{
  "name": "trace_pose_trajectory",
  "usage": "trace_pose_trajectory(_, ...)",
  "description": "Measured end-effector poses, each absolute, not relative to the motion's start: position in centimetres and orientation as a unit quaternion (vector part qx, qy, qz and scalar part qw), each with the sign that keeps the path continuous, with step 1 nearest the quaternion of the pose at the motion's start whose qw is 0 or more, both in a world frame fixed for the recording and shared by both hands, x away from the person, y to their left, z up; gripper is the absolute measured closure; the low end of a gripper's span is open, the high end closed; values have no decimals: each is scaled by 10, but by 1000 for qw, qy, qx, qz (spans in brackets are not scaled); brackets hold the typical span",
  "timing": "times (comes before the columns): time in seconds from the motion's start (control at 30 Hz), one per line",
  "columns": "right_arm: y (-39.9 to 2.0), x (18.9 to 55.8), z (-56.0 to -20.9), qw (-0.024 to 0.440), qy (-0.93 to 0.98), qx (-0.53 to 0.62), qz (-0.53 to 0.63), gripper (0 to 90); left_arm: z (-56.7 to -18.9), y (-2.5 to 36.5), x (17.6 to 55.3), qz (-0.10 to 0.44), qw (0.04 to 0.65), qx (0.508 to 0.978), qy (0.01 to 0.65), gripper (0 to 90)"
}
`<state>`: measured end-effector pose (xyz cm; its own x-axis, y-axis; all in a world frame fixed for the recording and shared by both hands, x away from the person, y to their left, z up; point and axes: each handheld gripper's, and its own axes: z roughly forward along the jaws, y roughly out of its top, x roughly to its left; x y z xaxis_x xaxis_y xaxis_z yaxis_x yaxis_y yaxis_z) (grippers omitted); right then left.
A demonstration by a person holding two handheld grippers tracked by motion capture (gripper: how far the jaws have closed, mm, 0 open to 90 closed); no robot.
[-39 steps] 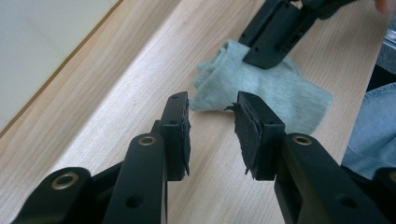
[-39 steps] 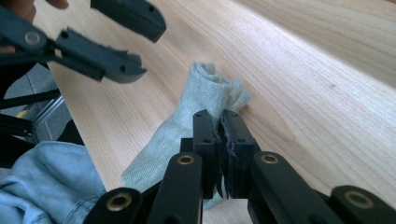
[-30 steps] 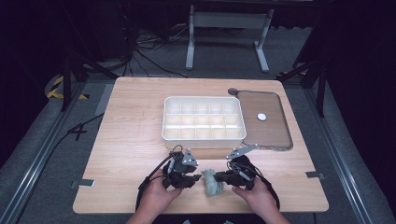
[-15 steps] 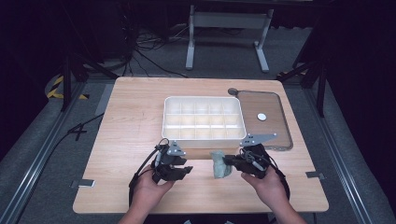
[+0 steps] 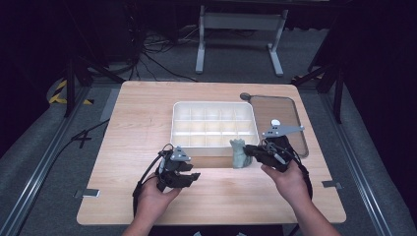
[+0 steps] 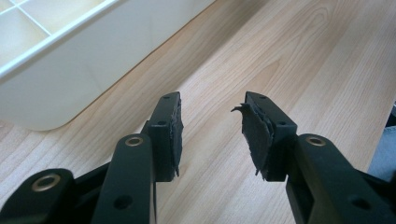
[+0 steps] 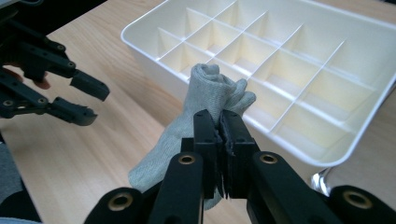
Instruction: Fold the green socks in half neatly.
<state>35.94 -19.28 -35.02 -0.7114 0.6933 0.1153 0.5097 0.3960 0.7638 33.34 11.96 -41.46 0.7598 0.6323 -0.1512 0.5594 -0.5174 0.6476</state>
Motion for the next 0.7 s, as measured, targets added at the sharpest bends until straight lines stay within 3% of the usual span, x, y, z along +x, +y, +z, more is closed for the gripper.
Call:
trace_pose_trajectory(0.27,-198,380,-336,156,827,346,415,863,-415,125,334,48,358,863,353,573)
trace_pose_trajectory(0.7,-199,415,-326,188,825,358,395,862,-414,129,334,46,361,861,357,574)
